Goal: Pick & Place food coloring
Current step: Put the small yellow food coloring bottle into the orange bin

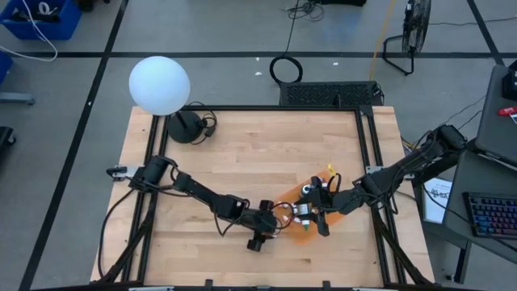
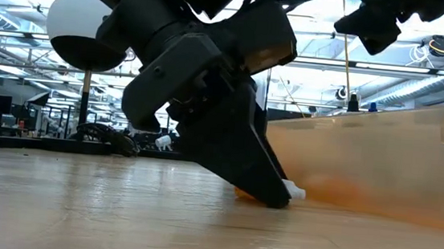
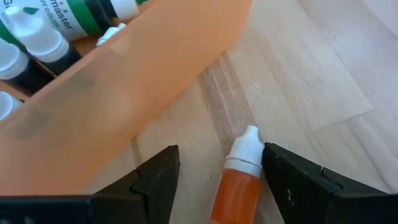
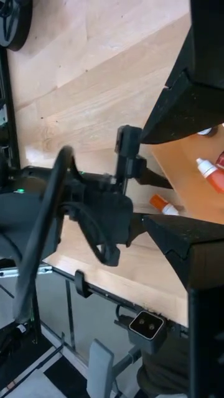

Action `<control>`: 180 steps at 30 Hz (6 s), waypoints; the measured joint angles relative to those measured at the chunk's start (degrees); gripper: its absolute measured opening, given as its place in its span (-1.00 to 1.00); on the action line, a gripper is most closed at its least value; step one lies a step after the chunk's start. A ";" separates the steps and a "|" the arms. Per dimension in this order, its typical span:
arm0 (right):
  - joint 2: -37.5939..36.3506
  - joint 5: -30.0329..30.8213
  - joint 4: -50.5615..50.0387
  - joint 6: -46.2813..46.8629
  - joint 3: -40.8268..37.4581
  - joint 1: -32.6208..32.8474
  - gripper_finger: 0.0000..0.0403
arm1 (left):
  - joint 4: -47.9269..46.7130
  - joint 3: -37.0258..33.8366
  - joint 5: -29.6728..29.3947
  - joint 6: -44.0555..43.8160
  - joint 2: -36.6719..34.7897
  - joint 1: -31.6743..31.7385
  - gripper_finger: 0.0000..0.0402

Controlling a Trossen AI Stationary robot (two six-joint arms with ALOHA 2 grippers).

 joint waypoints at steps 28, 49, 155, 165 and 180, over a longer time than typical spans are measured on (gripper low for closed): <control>0.00 -0.04 5.13 -0.82 -1.39 0.00 -0.07 | -7.13 -0.04 3.05 3.78 -0.28 0.15 0.17; 0.00 -0.04 5.13 -0.82 -1.39 0.00 -0.07 | -9.38 0.11 3.86 4.15 -0.44 0.15 0.17; 13.37 -9.28 -72.42 24.94 29.48 -3.01 -0.79 | 11.79 -16.63 -15.99 11.54 -32.88 1.89 -0.12; 20.95 -19.67 -63.00 26.66 24.14 -2.27 -0.79 | 21.48 -26.11 -15.11 9.86 -37.16 3.41 -0.12; 21.04 -23.39 -50.50 27.72 12.62 -3.15 -0.79 | 22.12 -26.45 -14.99 10.01 -37.09 3.50 -0.12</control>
